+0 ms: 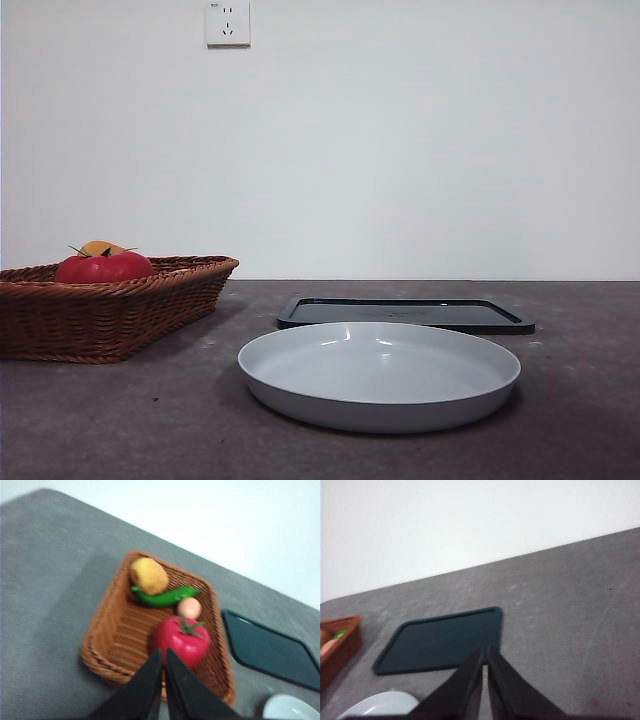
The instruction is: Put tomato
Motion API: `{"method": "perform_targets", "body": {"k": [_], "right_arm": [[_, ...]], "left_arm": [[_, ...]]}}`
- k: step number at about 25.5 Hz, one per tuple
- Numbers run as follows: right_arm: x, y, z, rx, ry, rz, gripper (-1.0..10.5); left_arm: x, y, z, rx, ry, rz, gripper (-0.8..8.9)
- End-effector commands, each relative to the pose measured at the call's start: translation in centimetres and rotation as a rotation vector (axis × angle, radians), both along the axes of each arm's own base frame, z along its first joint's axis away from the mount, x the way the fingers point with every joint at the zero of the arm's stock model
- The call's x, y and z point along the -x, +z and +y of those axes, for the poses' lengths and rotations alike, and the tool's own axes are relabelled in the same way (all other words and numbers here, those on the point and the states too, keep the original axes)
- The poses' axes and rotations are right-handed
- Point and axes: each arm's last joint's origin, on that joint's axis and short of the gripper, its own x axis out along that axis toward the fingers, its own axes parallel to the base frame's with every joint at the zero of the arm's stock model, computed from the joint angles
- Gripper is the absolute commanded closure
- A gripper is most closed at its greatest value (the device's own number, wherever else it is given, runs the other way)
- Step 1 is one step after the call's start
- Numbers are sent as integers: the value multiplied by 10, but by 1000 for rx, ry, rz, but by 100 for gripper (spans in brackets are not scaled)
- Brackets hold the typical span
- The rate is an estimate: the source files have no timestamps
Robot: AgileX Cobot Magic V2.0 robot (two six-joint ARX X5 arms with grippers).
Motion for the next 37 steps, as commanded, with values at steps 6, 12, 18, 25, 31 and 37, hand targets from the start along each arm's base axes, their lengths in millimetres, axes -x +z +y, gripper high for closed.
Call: {"method": "perform_targets", "body": {"k": [6, 12, 18, 25, 31, 37], "right_arm": [[-3, 53, 3, 98, 131, 88, 941], [-18, 83, 6, 126, 274, 224, 941], [-32, 105, 13, 144, 422, 351, 941], [-36, 118, 30, 203, 600, 473, 941], [-32, 117, 40, 230, 690, 481, 941], [-32, 117, 40, 230, 690, 481, 891]], "left_arm": [[-6, 55, -3, -133, -178, 80, 803], [-15, 88, -6, -181, -304, 163, 803], [-20, 107, -13, -217, -429, 265, 804], [-14, 118, -22, -242, -571, 343, 804], [-10, 114, -24, -271, -623, 391, 804], [-10, 115, -24, -272, -622, 384, 641]]}}
